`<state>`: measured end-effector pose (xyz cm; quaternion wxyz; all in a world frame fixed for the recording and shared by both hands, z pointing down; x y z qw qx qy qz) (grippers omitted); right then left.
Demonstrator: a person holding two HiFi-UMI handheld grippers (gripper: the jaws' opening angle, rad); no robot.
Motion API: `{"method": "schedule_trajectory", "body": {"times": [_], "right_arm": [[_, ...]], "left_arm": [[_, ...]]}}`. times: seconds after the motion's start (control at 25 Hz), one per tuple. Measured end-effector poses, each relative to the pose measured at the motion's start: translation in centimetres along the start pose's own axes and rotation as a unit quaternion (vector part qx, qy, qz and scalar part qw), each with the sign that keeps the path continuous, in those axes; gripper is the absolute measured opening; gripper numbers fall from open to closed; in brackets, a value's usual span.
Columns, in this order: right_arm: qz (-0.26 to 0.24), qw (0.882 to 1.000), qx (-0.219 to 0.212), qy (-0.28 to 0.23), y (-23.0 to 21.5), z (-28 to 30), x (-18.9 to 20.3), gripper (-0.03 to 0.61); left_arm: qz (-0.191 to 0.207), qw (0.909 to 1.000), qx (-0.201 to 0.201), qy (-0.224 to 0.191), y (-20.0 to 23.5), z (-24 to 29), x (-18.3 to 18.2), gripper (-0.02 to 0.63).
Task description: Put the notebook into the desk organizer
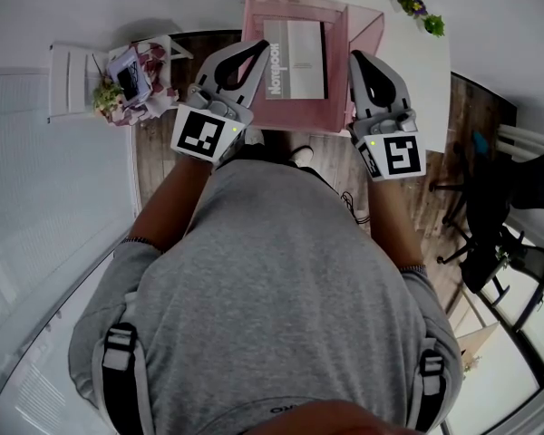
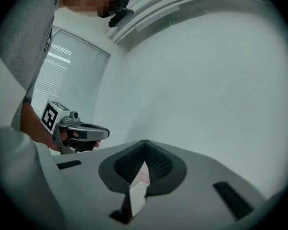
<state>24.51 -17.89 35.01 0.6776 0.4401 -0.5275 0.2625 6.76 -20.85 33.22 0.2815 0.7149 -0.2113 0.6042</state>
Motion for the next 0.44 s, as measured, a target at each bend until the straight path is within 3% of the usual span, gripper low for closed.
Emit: {"method": "schedule_trajectory", "body": {"times": [0.44], "right_arm": [[-0.004, 1.0, -0.005, 0.004, 0.36, 0.16, 0.07, 0.006]], "left_arm": [[0.005, 1.0, 0.0, 0.001, 0.23, -0.25, 0.13, 0.02]]}}
Point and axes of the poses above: the fingertips, and each gripper's own axes: z forward along the fingers, y to its left, x out of its underside, the point moved 4 cm from there along -z, backward along the fingers, and after that the axes turned 12 degrees about -z, right-handed, at the moved point
